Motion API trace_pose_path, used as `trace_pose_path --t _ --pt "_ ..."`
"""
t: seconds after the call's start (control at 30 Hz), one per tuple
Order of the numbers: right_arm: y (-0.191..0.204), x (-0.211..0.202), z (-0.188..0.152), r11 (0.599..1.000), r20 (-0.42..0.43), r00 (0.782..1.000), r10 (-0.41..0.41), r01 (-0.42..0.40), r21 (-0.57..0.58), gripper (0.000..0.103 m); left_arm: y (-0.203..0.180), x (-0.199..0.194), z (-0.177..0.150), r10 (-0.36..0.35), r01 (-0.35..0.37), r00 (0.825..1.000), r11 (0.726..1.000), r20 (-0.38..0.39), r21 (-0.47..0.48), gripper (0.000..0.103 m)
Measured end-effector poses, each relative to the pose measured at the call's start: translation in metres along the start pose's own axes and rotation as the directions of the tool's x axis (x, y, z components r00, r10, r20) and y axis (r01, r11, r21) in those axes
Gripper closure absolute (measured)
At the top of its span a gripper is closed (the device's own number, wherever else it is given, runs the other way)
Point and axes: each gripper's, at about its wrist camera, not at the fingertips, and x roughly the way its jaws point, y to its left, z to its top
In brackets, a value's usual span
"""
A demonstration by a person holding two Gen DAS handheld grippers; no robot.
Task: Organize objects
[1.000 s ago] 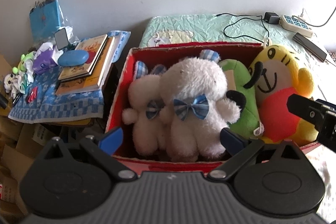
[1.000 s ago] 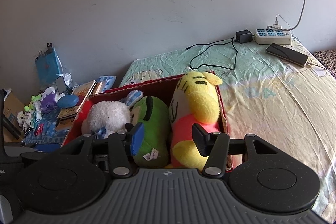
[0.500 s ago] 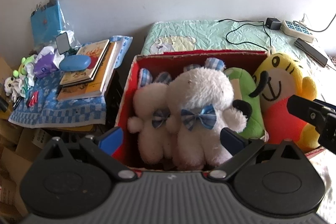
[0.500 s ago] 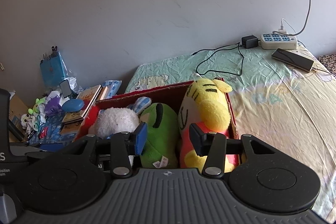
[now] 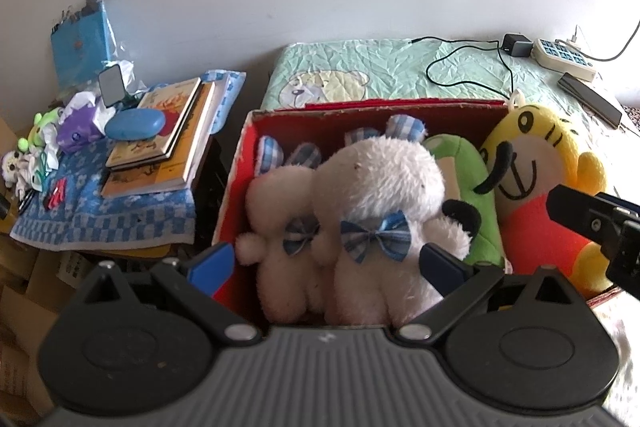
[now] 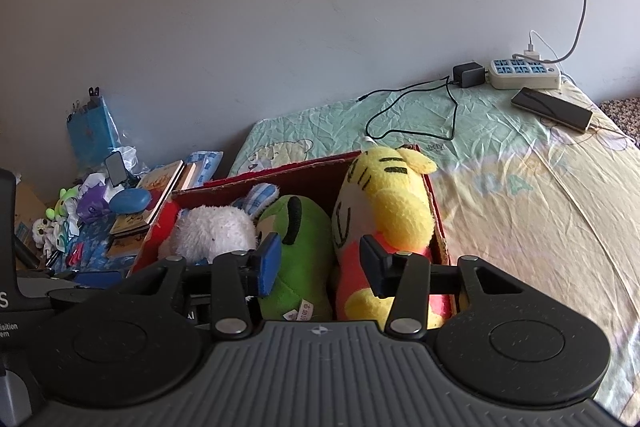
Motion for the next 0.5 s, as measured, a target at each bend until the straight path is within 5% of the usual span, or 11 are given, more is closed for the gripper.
trace_pose_path --t 0.5 --pt "-0.0012 0.0035 -0.0007 1.000 -0.017 1.000 -0.004 0.005 0.008 0.056 -0.0007 0.0047 -0.0014 -0.002 0.002 1.000 1.000 -0.007 -0.002 0.000"
